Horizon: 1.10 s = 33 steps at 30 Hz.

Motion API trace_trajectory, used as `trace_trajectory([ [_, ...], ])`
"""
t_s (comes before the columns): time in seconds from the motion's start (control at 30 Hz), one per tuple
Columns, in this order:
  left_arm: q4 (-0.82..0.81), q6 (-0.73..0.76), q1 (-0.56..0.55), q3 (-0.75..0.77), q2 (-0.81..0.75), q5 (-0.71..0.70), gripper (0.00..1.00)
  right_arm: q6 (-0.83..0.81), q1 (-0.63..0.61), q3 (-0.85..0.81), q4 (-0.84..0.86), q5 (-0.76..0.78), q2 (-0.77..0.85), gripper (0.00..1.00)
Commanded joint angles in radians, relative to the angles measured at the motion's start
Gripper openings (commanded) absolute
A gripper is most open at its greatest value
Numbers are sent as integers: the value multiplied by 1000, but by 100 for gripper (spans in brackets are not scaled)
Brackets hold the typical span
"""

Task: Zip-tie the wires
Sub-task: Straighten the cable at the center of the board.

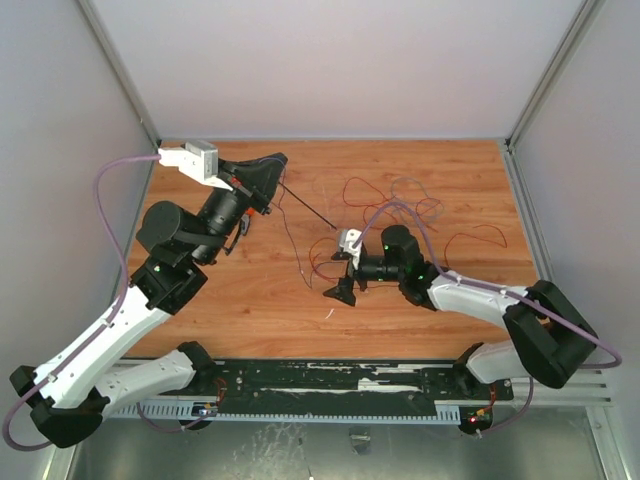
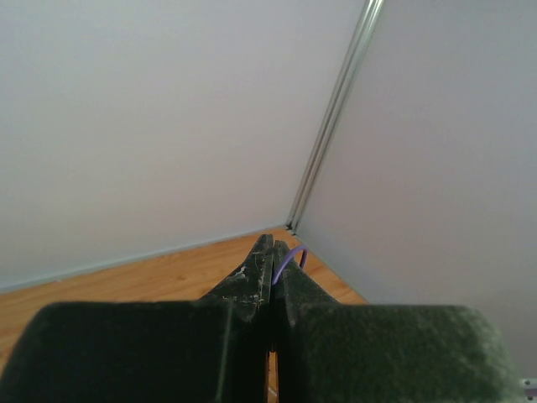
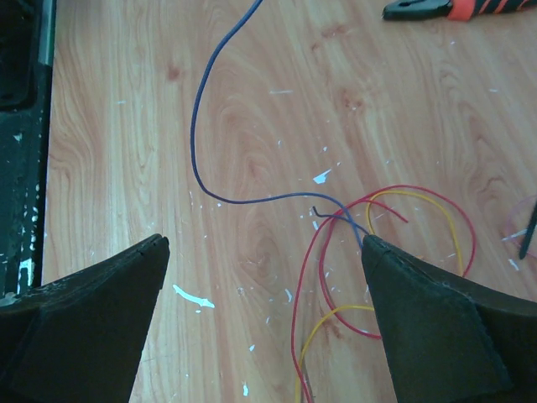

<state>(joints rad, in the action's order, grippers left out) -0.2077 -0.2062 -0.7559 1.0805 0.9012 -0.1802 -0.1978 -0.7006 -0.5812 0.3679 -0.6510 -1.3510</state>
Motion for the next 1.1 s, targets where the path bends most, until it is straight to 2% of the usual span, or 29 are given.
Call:
trace_trajectory([
  [0.0, -21, 19, 3, 35, -18, -9, 0, -55, -33, -44, 1, 67, -44, 99],
  [0.3, -12, 24, 3, 41, -24, -4, 0, -139, -25, -150, -102, 244, -135, 90],
  [0.5, -4, 29, 3, 44, -25, -5, 0, -174, -5, -235, -200, 260, -230, 74],
  [0.67, -1, 36, 3, 45, -28, -10, 0, -183, -1, -237, -221, 255, -263, 64],
  [0.73, 1, 39, 3, 47, -28, -13, 0, -180, 4, -236, -230, 262, -275, 54],
  [0.9, 45, 44, 3, 71, -30, -55, 0, -148, 21, -256, -255, 335, -213, 6],
  [1.0, 110, 47, 3, 107, -27, -121, 0, -129, 34, -249, -232, 385, -106, 0],
  [1.07, 143, 55, 3, 119, -30, -153, 0, -121, 50, -268, -255, 404, -53, 0],
])
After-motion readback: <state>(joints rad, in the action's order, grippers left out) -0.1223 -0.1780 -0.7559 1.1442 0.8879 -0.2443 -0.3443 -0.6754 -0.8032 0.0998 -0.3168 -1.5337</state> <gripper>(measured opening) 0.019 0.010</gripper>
